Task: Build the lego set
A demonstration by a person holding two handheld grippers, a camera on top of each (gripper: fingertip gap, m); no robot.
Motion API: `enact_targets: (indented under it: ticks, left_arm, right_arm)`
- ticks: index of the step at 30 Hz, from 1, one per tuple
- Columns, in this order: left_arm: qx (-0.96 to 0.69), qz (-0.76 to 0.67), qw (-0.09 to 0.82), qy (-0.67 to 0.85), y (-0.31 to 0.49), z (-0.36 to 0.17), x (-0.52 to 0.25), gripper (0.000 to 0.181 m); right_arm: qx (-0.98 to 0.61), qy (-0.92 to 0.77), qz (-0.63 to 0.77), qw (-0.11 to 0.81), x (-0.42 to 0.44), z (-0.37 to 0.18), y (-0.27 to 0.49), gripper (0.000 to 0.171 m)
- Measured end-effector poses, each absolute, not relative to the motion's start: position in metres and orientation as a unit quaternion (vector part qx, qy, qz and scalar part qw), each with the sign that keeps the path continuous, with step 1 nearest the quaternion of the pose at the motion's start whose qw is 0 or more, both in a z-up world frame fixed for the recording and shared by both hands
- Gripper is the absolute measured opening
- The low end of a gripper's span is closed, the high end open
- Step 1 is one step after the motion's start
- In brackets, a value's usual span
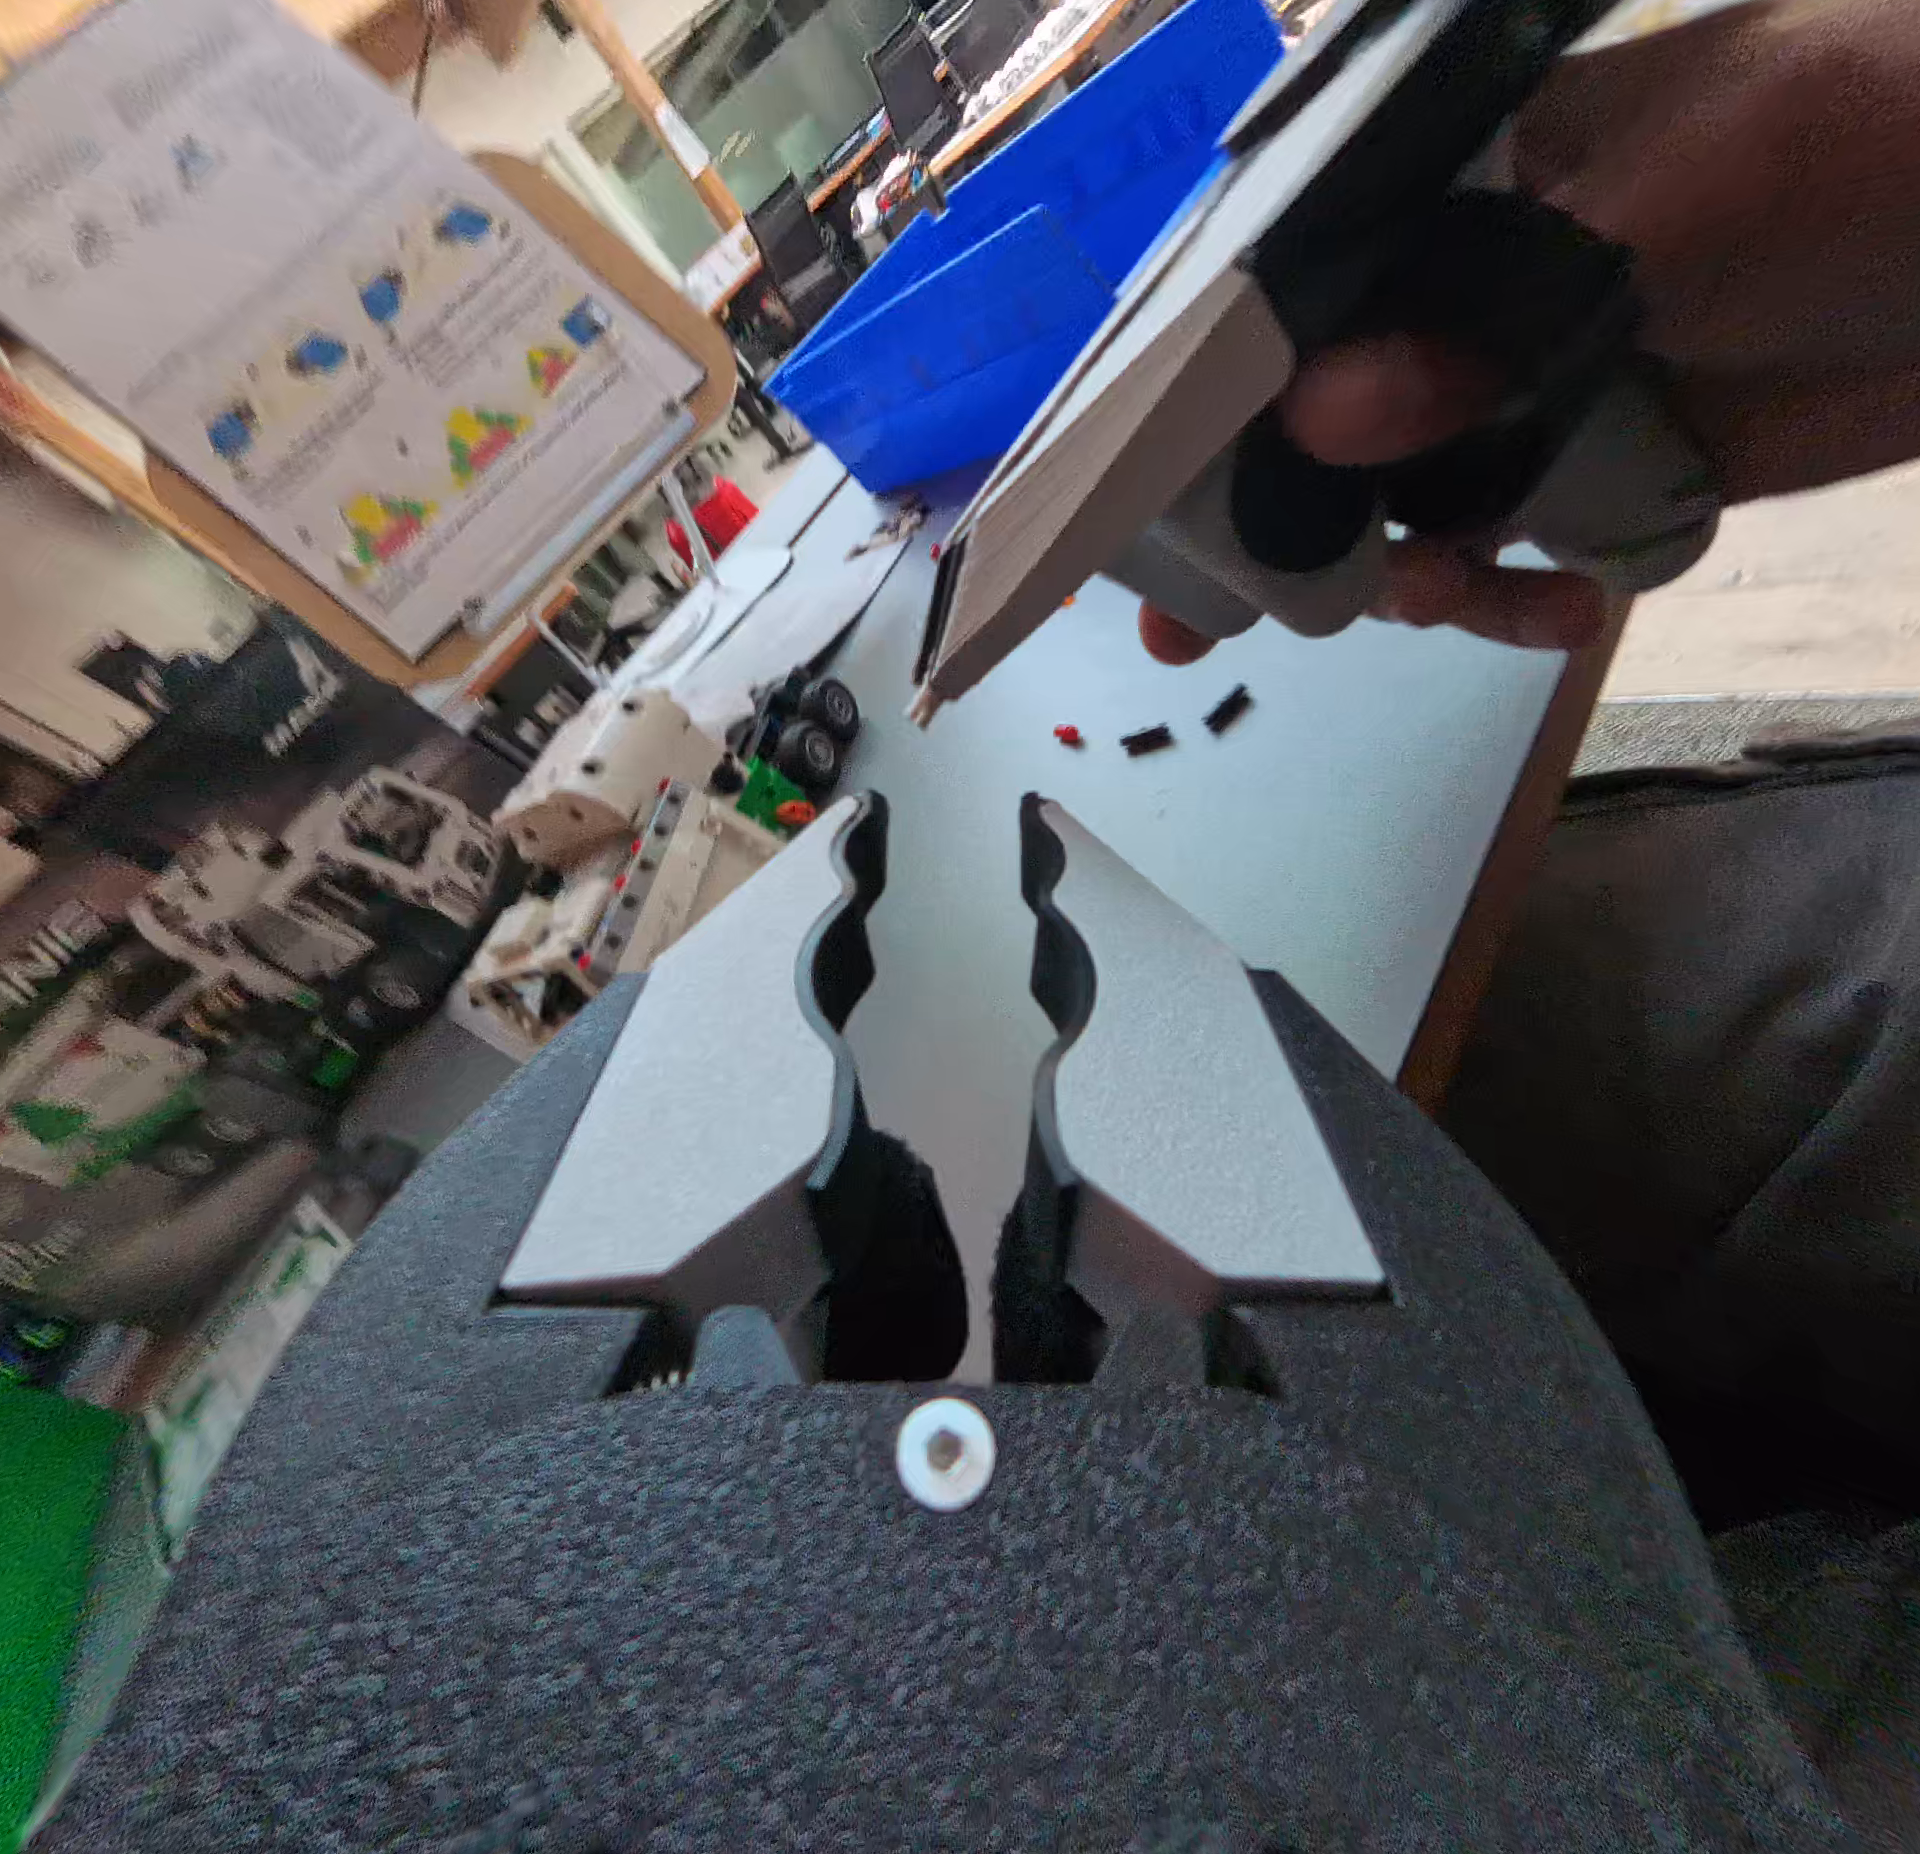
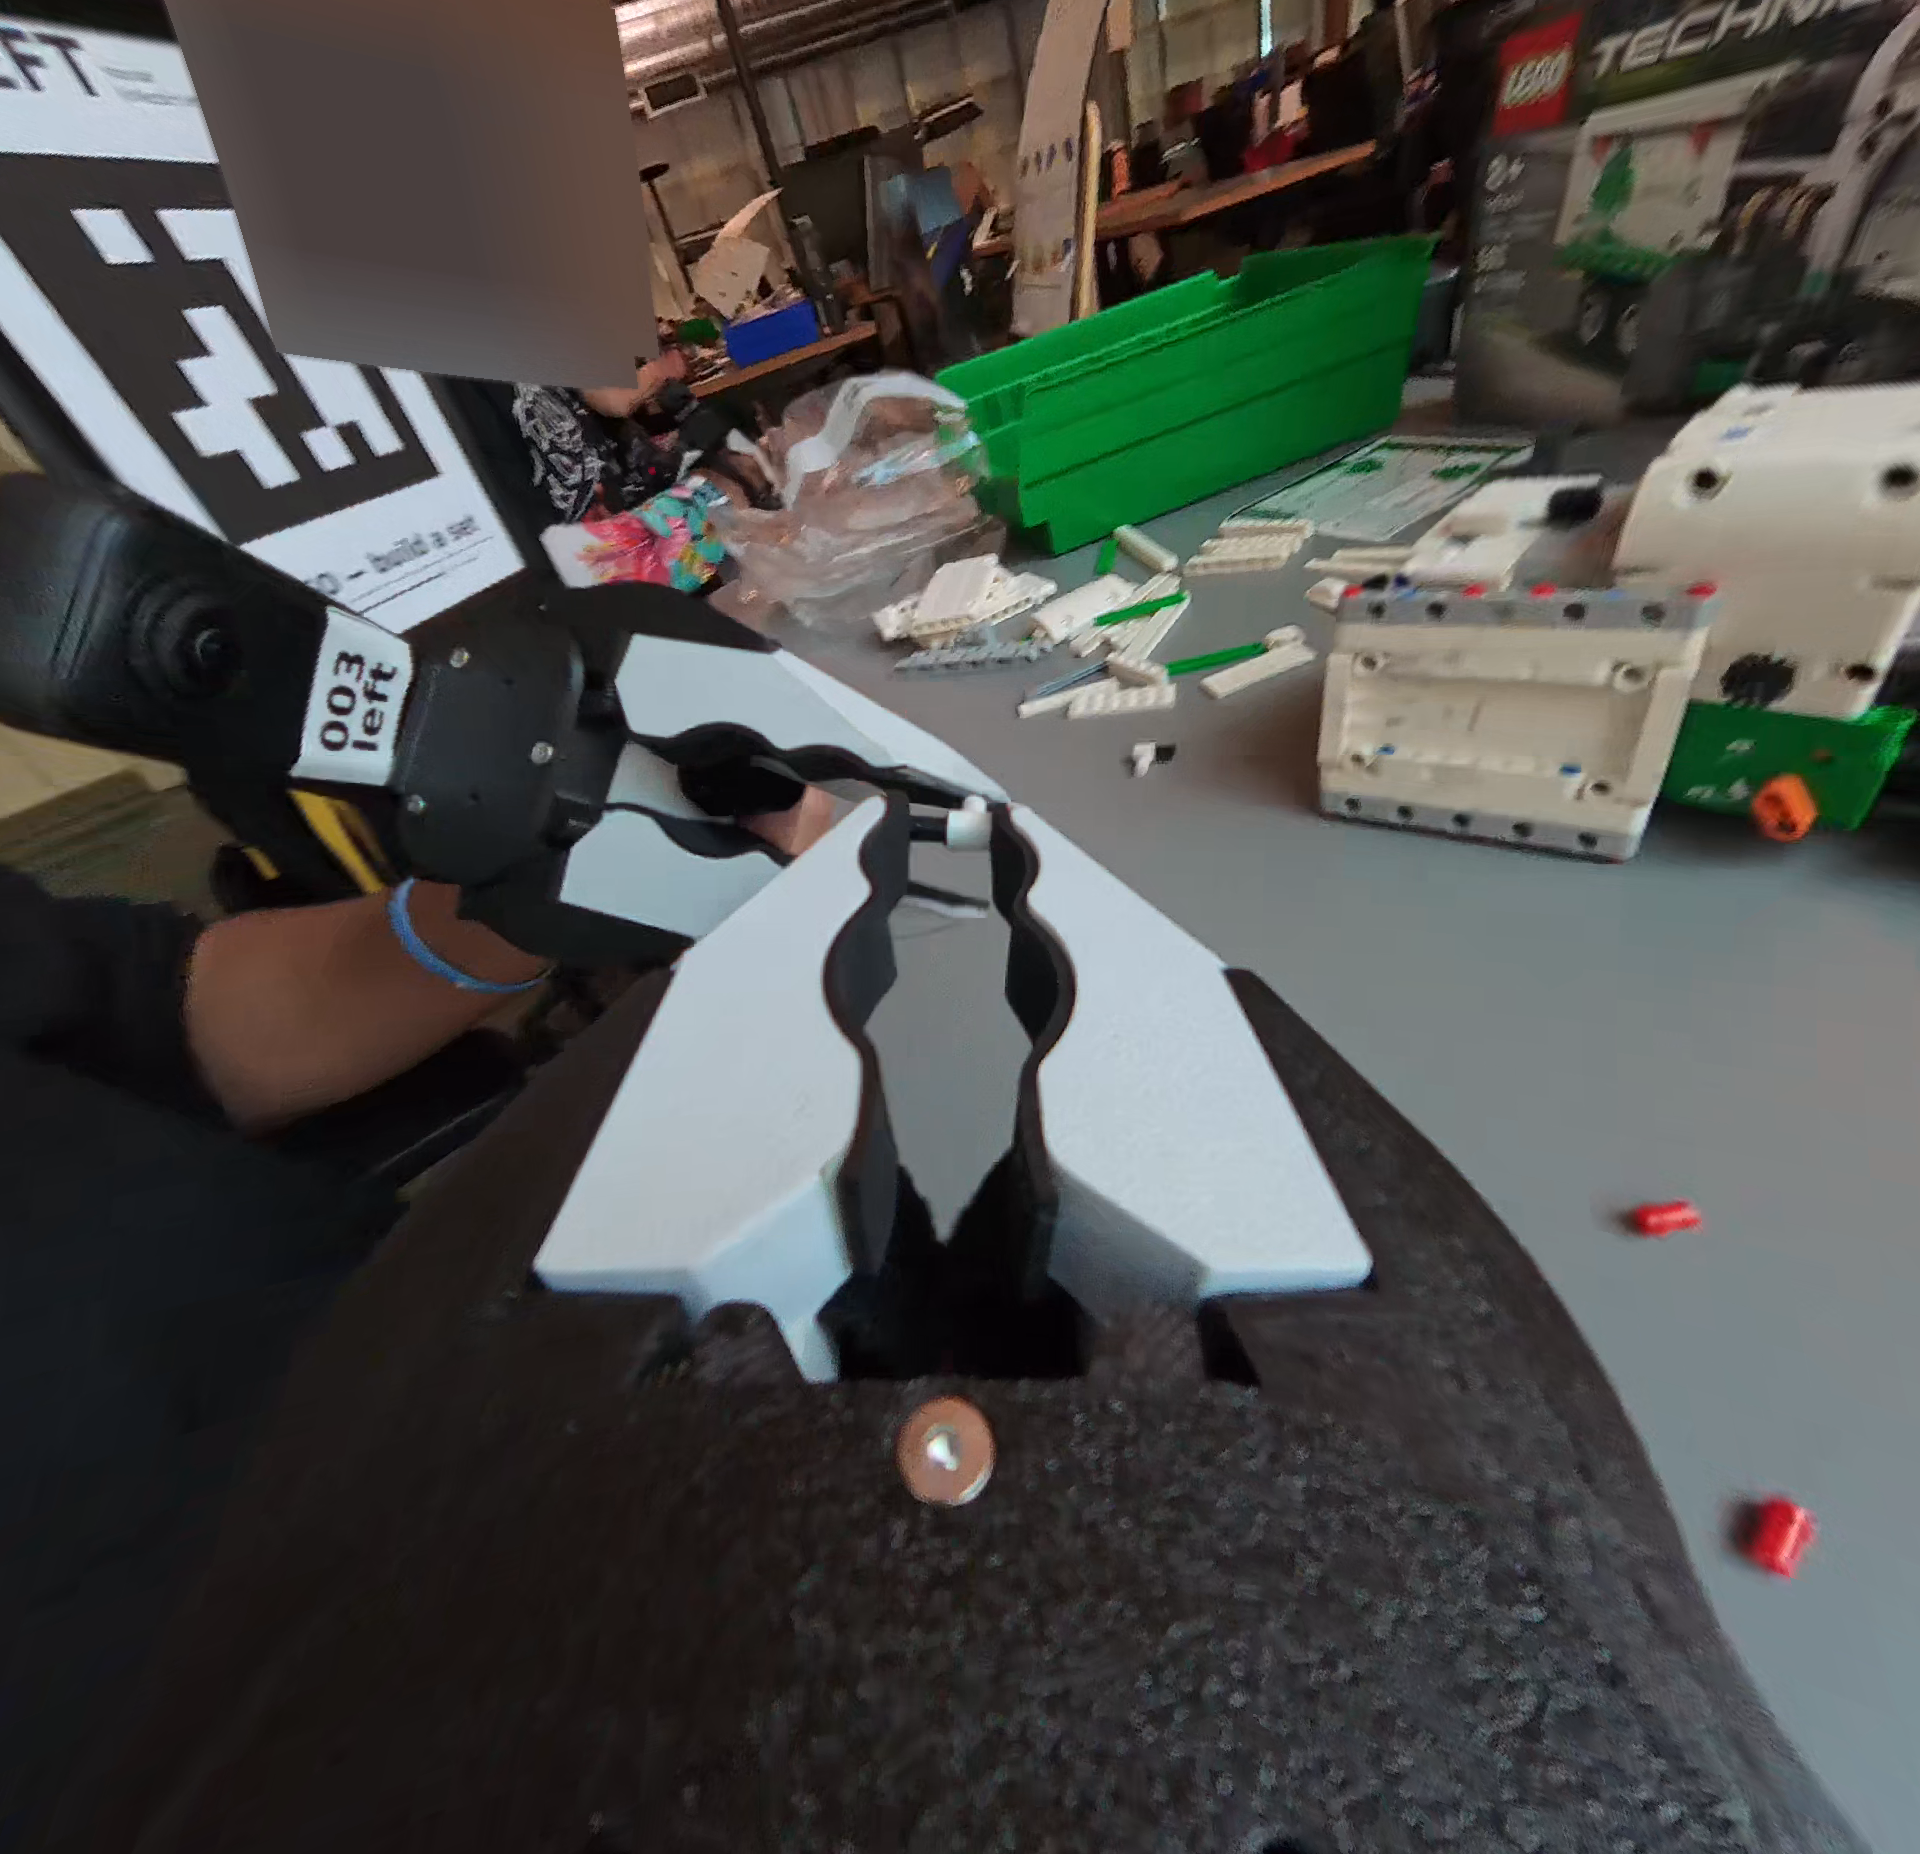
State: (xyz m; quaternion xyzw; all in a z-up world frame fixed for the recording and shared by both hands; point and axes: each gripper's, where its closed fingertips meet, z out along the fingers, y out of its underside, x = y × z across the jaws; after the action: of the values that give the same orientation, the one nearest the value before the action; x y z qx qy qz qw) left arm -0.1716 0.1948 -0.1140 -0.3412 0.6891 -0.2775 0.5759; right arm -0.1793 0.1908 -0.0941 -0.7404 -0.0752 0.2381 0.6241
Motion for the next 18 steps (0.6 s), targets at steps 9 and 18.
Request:
enact_targets:
  ticks: [9, 18]
  left_arm:
    - [-0.571, -0.442, 0.413, 0.556, 0.323, -0.119, -0.141, 0.039]
    - [-0.535, -0.462, 0.314, 0.634, 0.323, -0.143, -0.123, 0.045]
  right_arm:
    - [-0.741, -0.013, 0.053, 0.67, -0.124, -0.099, 0.29, 0.014]
    - [-0.727, -0.259, -0.216, 0.598, -0.121, -0.12, 0.314, 0.014]
